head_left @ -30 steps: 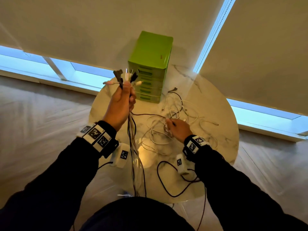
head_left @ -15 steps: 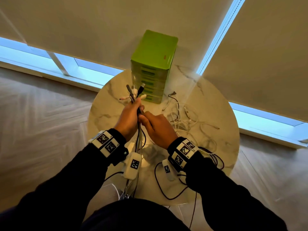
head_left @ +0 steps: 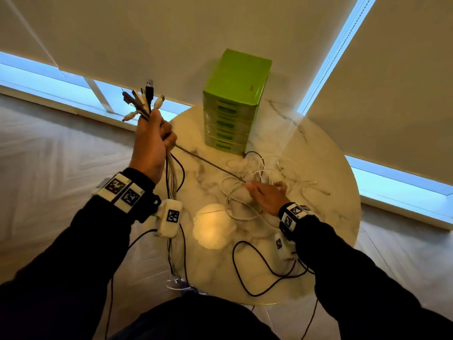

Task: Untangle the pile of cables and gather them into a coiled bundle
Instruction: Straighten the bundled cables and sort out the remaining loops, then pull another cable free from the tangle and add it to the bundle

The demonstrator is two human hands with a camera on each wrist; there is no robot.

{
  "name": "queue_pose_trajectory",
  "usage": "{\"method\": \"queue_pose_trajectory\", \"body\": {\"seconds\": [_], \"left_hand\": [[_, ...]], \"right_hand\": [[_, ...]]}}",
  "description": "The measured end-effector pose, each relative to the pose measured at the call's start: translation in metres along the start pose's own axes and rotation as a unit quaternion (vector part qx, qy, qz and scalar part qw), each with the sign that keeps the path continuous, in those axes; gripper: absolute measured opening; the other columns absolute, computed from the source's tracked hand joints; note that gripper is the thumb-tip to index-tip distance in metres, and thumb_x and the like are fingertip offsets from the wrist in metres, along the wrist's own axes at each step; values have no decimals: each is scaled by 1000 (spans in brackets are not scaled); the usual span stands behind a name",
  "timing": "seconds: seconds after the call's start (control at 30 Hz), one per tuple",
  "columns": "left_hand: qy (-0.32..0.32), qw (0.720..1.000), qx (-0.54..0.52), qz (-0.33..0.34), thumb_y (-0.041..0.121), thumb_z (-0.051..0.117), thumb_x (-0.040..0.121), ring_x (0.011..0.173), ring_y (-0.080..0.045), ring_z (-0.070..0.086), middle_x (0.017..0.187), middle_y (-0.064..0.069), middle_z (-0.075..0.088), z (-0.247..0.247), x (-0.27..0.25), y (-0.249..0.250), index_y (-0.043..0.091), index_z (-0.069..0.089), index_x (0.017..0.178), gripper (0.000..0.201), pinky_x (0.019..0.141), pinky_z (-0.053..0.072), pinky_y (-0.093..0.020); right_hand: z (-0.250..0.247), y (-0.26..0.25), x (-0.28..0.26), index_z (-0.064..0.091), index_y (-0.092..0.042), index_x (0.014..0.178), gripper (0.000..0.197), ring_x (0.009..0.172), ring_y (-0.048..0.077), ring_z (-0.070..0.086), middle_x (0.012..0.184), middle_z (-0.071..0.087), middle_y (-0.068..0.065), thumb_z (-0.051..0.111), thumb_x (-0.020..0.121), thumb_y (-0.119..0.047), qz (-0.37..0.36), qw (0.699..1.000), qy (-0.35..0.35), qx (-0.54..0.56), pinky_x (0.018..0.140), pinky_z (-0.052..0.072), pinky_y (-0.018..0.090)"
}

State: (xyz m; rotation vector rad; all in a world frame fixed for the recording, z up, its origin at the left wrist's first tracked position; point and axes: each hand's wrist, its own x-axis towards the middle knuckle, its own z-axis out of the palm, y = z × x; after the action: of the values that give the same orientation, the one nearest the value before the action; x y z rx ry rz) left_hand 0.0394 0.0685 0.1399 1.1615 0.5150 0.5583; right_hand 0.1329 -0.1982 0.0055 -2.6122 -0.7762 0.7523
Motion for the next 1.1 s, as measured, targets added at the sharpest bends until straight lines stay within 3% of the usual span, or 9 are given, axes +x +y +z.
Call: {"method": "queue_pose_trajectory", "body": {"seconds": [0.17, 0.27, 0.33, 0.43, 0.5, 0.6, 0.73, 0.9, 1.1], "left_hand": [[-17, 987, 150, 57, 32, 36, 109, 58, 0, 35, 69, 16, 38, -3, -14, -27, 28, 49, 109, 14, 60, 33, -20], [-54, 973, 224, 35, 41, 40, 106, 76, -7, 50, 87, 7, 52, -1, -28, -47, 35, 50, 123, 21, 76, 42, -29], [-82, 970, 228, 15, 40, 40, 108, 93, -12, 55, 103, -1, 57, 6, -39, -52, 32, 49, 129, 25, 89, 46, -32], [-118, 982, 139, -52, 43, 40, 107, 64, -12, 33, 74, 0, 37, 13, -45, -51, 25, 53, 103, 23, 60, 31, -30], [-141, 982, 83, -94, 49, 44, 104, 63, -19, 16, 68, 0, 24, 11, -44, -48, 20, 52, 92, 32, 59, 14, -36], [-144, 981, 84, -104, 40, 49, 104, 64, -16, 36, 69, -2, 36, 6, -44, -42, 16, 54, 92, 28, 61, 35, -30], [-146, 976, 124, -102, 33, 45, 106, 83, -25, 45, 91, -12, 46, 7, -40, -41, 15, 52, 95, 23, 76, 43, -35], [-43, 994, 87, -42, 24, 38, 109, 63, -6, 40, 73, 2, 40, 3, -24, -20, 20, 45, 85, 26, 59, 38, -16], [46, 998, 41, 10, 31, 41, 109, 52, -4, 37, 70, 6, 39, -26, 4, 10, 18, 44, 85, 27, 50, 34, -17]], "right_hand": [[-39, -44, 26, 57, -28, 85, 43, 96, 24, 61, 90, 69, -4, 29, 105, -53, 12, 984, 169, 58, 106, 24, 48], [-52, -82, 20, 57, -23, 80, 36, 79, 24, 61, 80, 65, 1, 40, 106, -41, -86, 959, 217, 162, 83, 47, 41], [-53, -103, 13, 59, -16, 82, 35, 73, 20, 58, 78, 64, 4, 44, 107, -34, -160, 943, 219, 192, 72, 46, 36], [-46, -122, 1, 55, -26, 85, 27, 68, 4, 53, 73, 56, -10, 42, 108, -30, -240, 935, 165, 204, 64, 39, 19], [-40, -126, -6, 52, -33, 91, 21, 71, -6, 55, 76, 56, -18, 40, 108, -31, -255, 936, 135, 201, 66, 38, 12], [-32, -126, -14, 54, -31, 99, 18, 79, -15, 57, 84, 58, -23, 38, 108, -31, -255, 938, 91, 215, 72, 41, 5], [-19, -113, -17, 54, -25, 90, 31, 72, 1, 54, 81, 58, -10, 34, 108, -39, -222, 938, 27, 265, 75, 47, 24], [13, -65, -7, 55, -25, 83, 45, 79, 15, 59, 81, 63, 0, 27, 106, -52, -133, 975, -45, 172, 85, 45, 34], [22, -14, 4, 50, -31, 75, 45, 86, 27, 62, 83, 63, -1, 24, 106, -51, -27, 999, -14, 42, 92, 47, 48]]}}
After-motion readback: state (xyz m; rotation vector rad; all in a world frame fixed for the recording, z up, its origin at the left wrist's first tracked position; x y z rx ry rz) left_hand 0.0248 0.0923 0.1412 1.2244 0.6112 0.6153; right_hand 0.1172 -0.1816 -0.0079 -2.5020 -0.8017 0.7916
